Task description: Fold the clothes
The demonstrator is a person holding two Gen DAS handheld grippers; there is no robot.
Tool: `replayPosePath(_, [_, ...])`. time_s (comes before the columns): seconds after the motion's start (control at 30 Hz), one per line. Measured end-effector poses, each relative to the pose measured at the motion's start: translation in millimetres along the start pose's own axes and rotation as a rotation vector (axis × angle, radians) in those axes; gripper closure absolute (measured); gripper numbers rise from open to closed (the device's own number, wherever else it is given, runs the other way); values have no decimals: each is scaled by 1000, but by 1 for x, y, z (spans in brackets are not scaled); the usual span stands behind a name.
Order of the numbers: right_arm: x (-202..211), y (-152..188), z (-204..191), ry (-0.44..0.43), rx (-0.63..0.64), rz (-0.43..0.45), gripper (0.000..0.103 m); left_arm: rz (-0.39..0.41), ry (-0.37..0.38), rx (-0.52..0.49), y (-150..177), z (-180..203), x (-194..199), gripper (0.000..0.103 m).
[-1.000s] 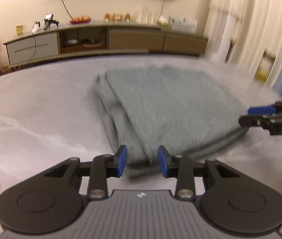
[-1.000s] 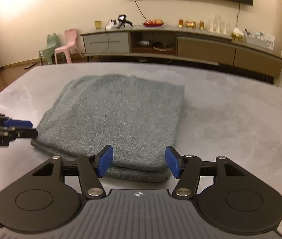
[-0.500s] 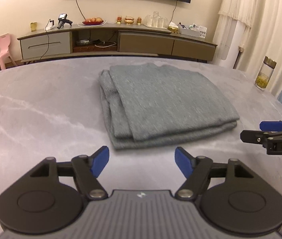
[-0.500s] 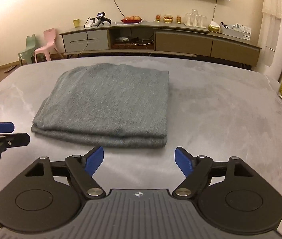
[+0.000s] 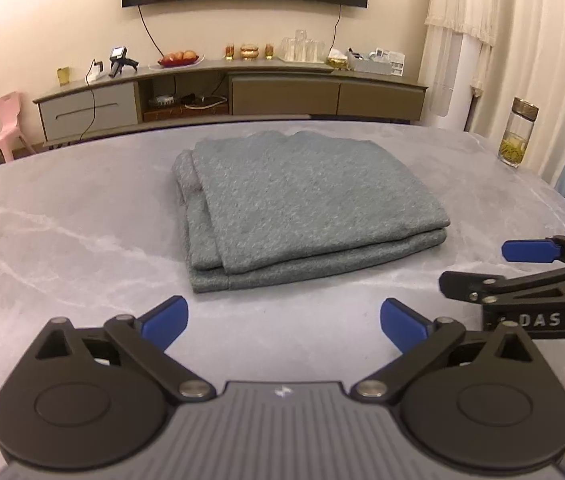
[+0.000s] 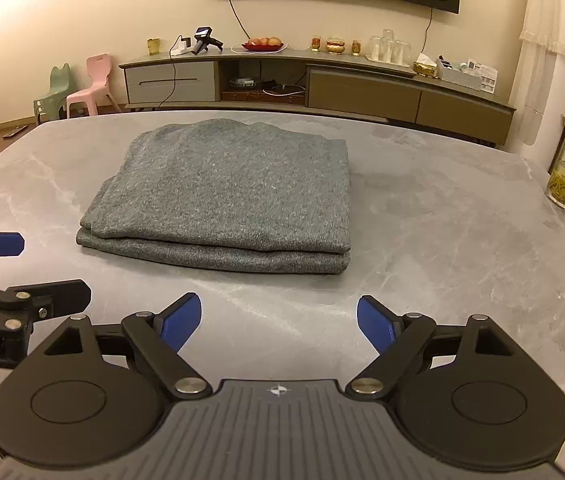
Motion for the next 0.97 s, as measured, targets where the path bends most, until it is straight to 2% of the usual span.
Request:
replayPosePath(0.57, [-15,-1,-2,9,13,4,15,8,32,39,-5,4,4,0])
replayPosePath(0.97, [-20,1,-3,19,17,0,15,-17,-4,30,-2,6,4,0])
Point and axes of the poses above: each gripper's, at about its wrist camera, not at the fingertips, and x roughly against the way its jaws point, z to its right, y to its underside, the point moved 7 cm from there along -x, roughly the way its jaws point, and after that the axes turned 15 degrees about -x, right-handed, at the moved point
